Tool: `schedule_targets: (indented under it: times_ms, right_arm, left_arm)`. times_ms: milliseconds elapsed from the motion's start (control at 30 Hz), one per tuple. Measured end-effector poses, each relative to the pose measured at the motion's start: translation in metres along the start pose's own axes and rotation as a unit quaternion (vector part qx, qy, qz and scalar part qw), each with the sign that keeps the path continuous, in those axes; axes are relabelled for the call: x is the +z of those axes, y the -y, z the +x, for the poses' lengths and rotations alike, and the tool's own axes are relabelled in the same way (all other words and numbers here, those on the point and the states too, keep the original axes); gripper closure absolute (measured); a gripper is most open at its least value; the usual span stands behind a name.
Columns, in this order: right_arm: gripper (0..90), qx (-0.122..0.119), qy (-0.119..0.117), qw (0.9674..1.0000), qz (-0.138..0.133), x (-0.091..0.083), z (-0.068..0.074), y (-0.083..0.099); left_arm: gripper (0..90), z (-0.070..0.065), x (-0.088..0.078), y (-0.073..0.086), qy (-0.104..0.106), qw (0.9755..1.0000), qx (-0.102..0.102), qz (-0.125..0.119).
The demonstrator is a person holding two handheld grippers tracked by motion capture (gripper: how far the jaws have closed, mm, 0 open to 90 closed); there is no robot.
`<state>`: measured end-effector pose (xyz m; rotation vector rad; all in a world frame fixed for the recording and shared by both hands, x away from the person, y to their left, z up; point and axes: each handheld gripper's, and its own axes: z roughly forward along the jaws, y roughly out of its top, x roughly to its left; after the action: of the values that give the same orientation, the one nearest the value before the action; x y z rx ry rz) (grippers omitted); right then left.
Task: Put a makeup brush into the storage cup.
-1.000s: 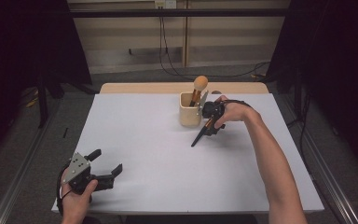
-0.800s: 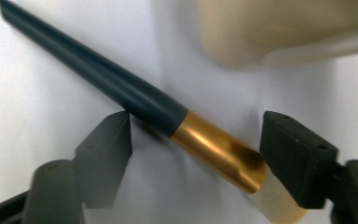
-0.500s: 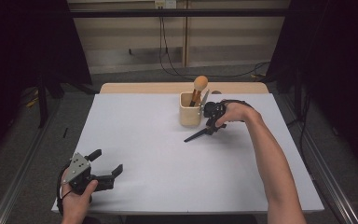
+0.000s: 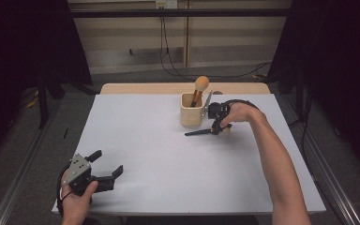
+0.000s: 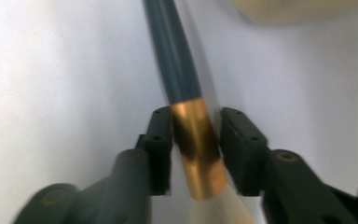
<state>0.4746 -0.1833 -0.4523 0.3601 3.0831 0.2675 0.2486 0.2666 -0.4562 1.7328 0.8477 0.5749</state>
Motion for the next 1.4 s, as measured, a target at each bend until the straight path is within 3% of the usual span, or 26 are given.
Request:
schedule_targets:
  times_ms: [167,267,533,900,1333,1400]
  right_arm:
    - [64.3,0.010,-0.007,0.9999,0.010,-0.001,0.001,0.007]
    - [67.3,-0.001,-0.006,0.9997,0.024,-0.001,0.002,0.002]
    - [71.8,-0.001,-0.011,0.9993,0.037,-0.001,0.003,-0.001]
    - [72.1,0.005,-0.029,0.9994,0.015,-0.009,0.006,0.003]
    - [72.1,0.019,-0.035,0.9991,-0.014,-0.020,0.017,0.009]
    - [72.2,0.025,-0.027,0.9991,-0.020,-0.021,0.019,0.013]
  left_arm:
    - [3.1,0.000,0.000,0.000,0.000,1.0000,0.001,0.000]
    - [3.1,-0.001,0.000,-0.001,0.000,1.0000,0.002,0.000]
    - [3.1,-0.001,0.000,0.000,0.000,1.0000,0.001,-0.001]
    - [3.1,0.000,0.000,0.000,-0.001,1.0000,0.002,0.000]
    - [3.1,-0.001,0.000,0.000,-0.002,1.0000,0.002,0.000]
    - [3.1,-0.001,0.000,-0.001,-0.002,1.0000,0.001,0.000]
